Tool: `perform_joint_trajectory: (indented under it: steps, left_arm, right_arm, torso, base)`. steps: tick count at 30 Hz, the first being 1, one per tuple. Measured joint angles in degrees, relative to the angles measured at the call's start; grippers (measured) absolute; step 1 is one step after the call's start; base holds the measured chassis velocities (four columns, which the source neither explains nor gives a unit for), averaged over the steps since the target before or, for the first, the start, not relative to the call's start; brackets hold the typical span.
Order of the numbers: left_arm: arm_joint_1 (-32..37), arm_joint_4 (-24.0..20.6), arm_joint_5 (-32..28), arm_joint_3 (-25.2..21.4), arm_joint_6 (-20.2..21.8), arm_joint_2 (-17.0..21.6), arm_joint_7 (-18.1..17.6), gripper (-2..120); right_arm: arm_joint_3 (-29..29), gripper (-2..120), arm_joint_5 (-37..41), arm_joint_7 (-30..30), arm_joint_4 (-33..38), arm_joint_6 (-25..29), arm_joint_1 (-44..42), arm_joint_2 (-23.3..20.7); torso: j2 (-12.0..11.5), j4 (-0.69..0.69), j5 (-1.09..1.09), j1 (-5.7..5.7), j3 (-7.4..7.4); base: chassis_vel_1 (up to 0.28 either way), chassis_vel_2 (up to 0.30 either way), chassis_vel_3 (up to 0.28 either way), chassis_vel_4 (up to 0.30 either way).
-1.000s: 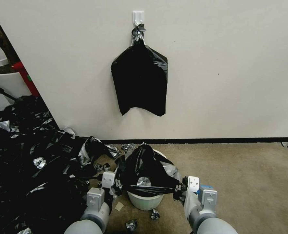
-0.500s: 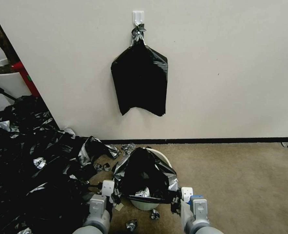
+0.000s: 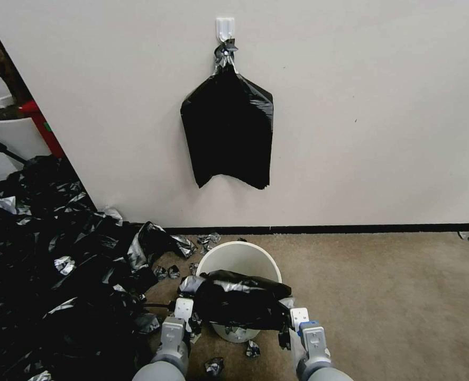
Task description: Place a trash bag onto the trash bin.
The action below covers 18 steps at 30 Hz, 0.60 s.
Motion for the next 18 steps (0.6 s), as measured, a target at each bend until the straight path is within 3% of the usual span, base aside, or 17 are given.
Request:
perform_joint_trajectory:
  steps: [13, 18]
  left_arm:
    - [-0.5, 1.4, 1.1, 0.5, 0.4, -0.9, 0.4, 0]
    - [2.3, -3.5, -1.0, -0.8, 2.7, 1.7, 0.6, 11]
  right_arm:
    - [3.9, 0, 0.8, -7.1, -0.7, -2.2, -0.1, -0.6]
    - [4.2, 18, 1.9, -7.0, 4.5, -2.3, -3.7, -2.5]
  torso:
    - [0.0, 0.00, -0.01, 0.00, 0.00]
    - [0.0, 0.01, -0.01, 0.00, 0.00]
  base:
    - [0.000, 0.000, 0.000, 0.000]
    - [0.000, 0.000, 0.000, 0.000]
